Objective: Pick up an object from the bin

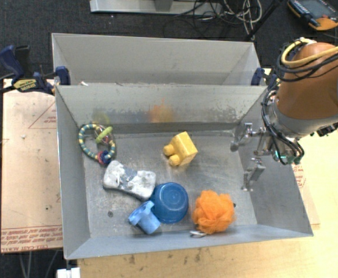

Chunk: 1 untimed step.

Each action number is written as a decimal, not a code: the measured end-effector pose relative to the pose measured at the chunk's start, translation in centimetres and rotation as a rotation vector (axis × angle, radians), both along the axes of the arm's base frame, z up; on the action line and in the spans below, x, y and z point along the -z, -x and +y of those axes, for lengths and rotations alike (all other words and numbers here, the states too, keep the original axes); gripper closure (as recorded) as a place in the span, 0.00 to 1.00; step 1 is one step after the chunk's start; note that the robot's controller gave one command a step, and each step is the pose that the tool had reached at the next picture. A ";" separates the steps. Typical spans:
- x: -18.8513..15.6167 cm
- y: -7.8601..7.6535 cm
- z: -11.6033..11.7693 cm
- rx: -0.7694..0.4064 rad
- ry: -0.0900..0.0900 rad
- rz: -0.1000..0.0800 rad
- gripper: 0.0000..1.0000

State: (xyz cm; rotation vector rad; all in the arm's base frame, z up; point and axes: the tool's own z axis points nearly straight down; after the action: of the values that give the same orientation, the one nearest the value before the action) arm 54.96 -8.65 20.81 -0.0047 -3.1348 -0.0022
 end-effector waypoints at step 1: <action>-0.4 -0.2 0.0 -0.002 0.001 -0.008 0.00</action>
Offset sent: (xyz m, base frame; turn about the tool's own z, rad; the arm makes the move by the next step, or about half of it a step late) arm -0.0583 0.0486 -0.0855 -0.1039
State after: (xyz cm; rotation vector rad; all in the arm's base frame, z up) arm 55.12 -8.62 21.25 -0.0014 -3.1429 -0.0005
